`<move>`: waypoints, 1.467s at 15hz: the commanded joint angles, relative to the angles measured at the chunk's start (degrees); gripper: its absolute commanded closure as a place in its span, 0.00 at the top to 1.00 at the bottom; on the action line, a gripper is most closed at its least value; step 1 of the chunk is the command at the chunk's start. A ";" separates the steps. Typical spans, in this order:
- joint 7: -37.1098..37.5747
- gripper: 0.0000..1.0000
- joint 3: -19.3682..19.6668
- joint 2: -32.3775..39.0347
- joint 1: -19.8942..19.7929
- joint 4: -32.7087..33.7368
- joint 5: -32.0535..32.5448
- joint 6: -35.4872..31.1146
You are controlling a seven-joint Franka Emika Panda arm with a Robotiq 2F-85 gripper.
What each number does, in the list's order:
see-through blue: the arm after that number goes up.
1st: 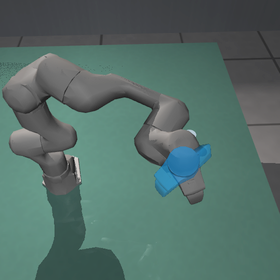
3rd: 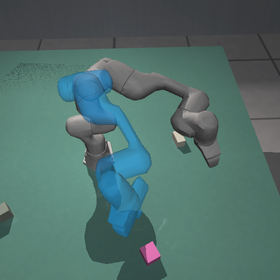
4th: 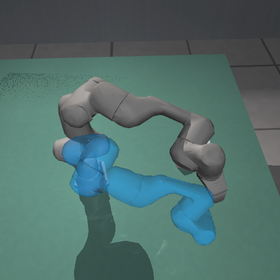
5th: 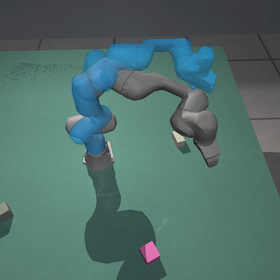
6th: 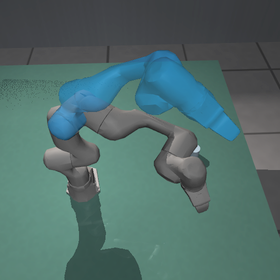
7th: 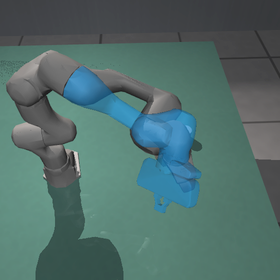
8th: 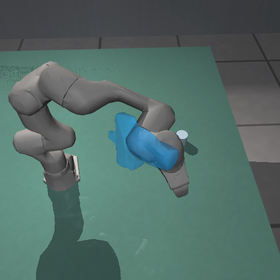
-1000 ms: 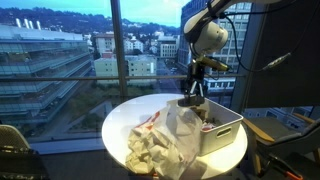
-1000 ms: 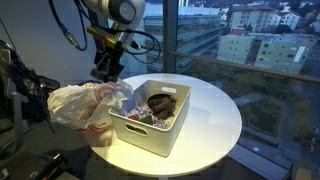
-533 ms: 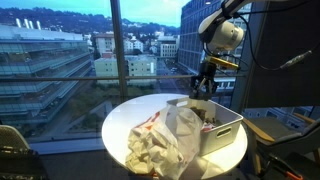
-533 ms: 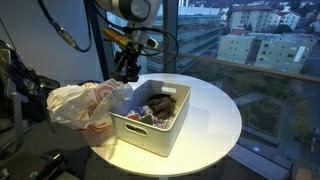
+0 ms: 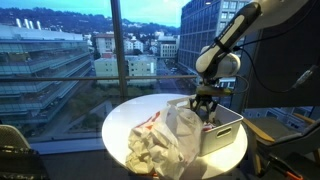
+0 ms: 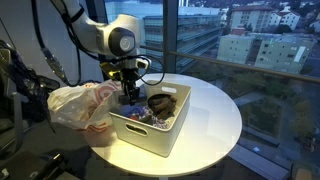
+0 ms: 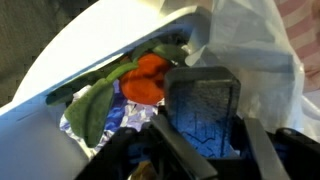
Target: Move the stuffed animal and white board eraser from the plastic bug to the white tub
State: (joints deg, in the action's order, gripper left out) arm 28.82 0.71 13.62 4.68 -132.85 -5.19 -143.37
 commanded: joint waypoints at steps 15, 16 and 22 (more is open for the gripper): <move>17.32 1.00 4.98 -9.24 0.66 -3.25 10.76 6.37; 16.62 1.00 4.51 -10.67 0.32 -3.14 9.84 8.76; 14.25 1.00 2.10 -13.64 -1.84 -1.32 7.40 18.18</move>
State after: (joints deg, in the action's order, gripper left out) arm 43.07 4.50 -0.06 4.53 -134.24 2.19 -125.25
